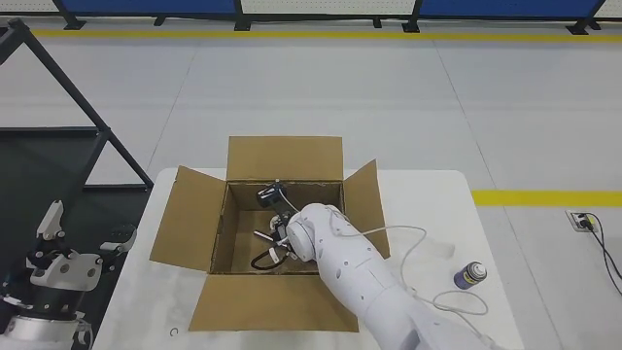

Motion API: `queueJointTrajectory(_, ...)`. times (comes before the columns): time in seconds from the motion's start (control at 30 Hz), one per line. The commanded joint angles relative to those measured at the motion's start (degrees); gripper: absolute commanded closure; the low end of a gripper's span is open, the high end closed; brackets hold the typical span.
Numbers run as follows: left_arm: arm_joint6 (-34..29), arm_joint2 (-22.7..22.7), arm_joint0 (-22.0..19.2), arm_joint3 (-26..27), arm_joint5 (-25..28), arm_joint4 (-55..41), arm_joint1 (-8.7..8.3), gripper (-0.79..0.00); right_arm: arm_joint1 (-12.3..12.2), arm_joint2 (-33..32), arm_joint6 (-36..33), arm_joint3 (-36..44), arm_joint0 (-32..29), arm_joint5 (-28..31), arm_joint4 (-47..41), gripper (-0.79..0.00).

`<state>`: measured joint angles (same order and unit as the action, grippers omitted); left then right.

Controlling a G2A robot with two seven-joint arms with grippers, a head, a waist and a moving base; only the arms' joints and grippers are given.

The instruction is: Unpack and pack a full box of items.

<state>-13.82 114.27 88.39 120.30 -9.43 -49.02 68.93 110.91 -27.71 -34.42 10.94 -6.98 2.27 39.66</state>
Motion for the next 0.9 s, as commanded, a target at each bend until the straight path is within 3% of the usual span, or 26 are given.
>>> queueJointTrajectory(0.0, 0.0, 0.0, 0.0, 0.0, 0.0, 0.0, 0.00, -0.785, 0.0, -0.2, 0.3, -0.2, 0.1, 0.2, 0.1, 0.000)
queueJointTrajectory(0.87, 0.0, 0.0, 0.0, 0.0, 0.0, 0.0, 0.00, -0.785, -3.1, -2.3, 5.9, 1.6, 0.5, 7.6, 4.2, 0.000)
